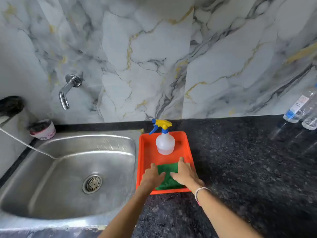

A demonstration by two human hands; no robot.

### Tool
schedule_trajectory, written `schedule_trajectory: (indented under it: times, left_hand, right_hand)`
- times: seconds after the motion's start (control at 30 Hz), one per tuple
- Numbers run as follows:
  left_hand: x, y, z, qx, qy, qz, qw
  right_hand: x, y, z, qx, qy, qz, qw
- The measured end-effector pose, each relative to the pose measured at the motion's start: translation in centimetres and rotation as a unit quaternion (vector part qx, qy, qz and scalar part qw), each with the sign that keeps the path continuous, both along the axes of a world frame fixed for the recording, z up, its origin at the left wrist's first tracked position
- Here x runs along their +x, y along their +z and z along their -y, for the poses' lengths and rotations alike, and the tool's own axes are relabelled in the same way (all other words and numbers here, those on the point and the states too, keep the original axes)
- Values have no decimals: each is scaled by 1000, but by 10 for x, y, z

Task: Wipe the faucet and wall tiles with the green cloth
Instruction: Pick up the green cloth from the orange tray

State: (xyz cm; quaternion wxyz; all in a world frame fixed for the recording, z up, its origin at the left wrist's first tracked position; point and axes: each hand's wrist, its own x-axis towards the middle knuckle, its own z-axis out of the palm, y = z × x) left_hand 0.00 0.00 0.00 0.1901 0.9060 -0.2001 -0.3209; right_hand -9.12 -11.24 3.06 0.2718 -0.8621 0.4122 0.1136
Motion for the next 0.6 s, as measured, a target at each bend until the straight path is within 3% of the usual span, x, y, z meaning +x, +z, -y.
schedule_trajectory:
  times: [0.17, 0.3, 0.47, 0.6]
  left_hand:
    - [-2, -15, -6, -61, 149, -72, 984]
    - [1, -6, -21, -242, 245, -217, 913]
    - [30, 45, -57, -448, 222, -335, 799]
    - [71, 95, -83, -529, 145, -326, 770]
  right_hand:
    - [-1, -17, -4, 54, -72, 21, 996]
    - [-6, -14, 3, 167, -148, 87, 971]
    - [2, 24, -9, 423, -169, 335, 825]
    - [41, 66, -38, 557, -109, 439, 696]
